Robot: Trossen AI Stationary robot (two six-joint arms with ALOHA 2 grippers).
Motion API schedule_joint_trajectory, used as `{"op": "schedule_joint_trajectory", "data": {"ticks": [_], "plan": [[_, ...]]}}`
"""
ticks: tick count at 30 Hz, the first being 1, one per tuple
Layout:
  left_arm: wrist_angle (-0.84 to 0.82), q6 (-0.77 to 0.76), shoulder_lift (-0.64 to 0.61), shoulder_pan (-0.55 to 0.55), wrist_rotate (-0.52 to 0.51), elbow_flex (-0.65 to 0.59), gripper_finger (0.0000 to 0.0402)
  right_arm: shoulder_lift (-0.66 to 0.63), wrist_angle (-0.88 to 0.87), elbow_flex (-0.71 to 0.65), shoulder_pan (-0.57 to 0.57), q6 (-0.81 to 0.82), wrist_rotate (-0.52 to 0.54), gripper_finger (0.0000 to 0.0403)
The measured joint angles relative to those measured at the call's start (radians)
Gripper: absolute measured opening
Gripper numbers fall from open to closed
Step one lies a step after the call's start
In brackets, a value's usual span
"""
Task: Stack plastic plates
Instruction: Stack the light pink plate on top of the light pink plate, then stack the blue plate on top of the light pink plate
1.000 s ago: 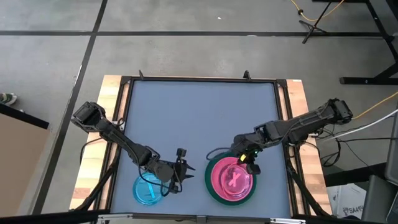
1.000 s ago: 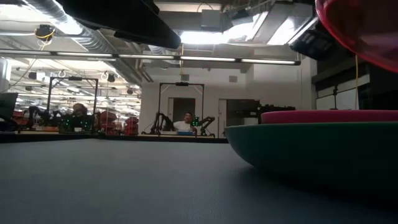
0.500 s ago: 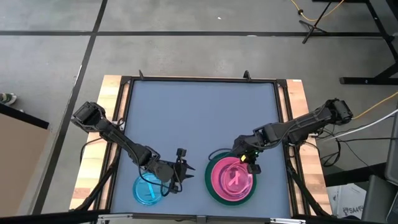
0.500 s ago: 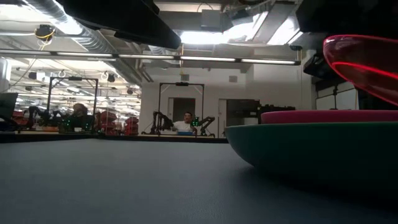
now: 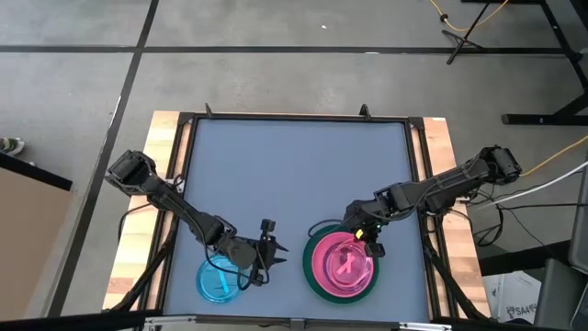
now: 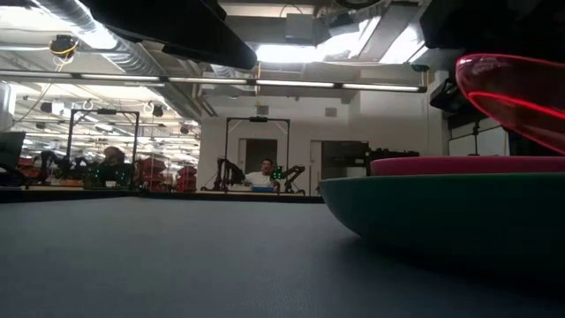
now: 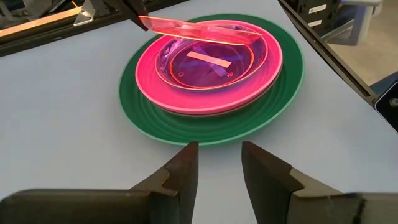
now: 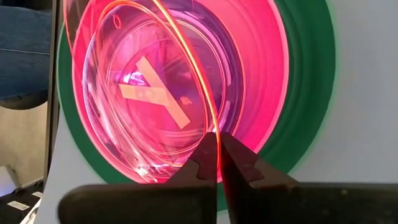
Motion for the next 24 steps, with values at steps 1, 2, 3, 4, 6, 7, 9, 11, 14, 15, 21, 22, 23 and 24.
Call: {"op": "schedule_joint_trajectory", "data": {"ticks": [1,2,3,4,6,7,9,11,14,15,21,22,23,24], "plan": [[0.000,0.000,0.000,0.000,0.000,0.000,0.0116,0.000,0.000,0.000,0.000,0.000,0.000,0.0007],[0.000,0.000,0.000,0.000,0.000,0.000,0.0116,0.000,0.000,0.000,0.000,0.000,0.000,0.0011],[0.000,0.000,0.000,0.000,0.000,0.000,0.0116,0.000,0.000,0.000,0.000,0.000,0.000,0.0015],[0.000,0.000,0.000,0.000,0.000,0.000,0.0116,0.000,0.000,0.000,0.000,0.000,0.000,0.0020],[0.000,0.000,0.000,0.000,0.000,0.000,0.0116,0.000,0.000,0.000,0.000,0.000,0.000,0.0032],[0.000,0.000,0.000,0.000,0.000,0.000,0.0116,0.000,0.000,0.000,0.000,0.000,0.000,0.0038],[0.000,0.000,0.000,0.000,0.000,0.000,0.0116,0.000,0.000,0.000,0.000,0.000,0.000,0.0052],[0.000,0.000,0.000,0.000,0.000,0.000,0.0116,0.000,0.000,0.000,0.000,0.000,0.000,0.0064],[0.000,0.000,0.000,0.000,0.000,0.000,0.0116,0.000,-0.001,0.000,0.000,0.000,0.000,0.0079],[0.000,0.000,0.000,0.000,0.000,0.000,0.0116,0.000,0.000,0.000,0.000,0.000,0.000,0.0082],[0.000,0.000,0.000,0.000,0.000,0.000,0.0116,0.000,0.000,0.000,0.000,0.000,0.000,0.0087],[0.000,0.000,0.000,0.000,0.000,0.000,0.0116,0.000,0.000,0.000,0.001,0.000,0.000,0.0088],[0.000,0.000,0.000,0.000,0.000,0.000,0.0116,0.000,0.000,0.000,0.001,0.000,0.000,0.0088],[0.000,0.000,0.000,0.000,0.000,0.000,0.0116,0.000,0.000,0.000,0.001,0.000,0.000,0.0088]]}}
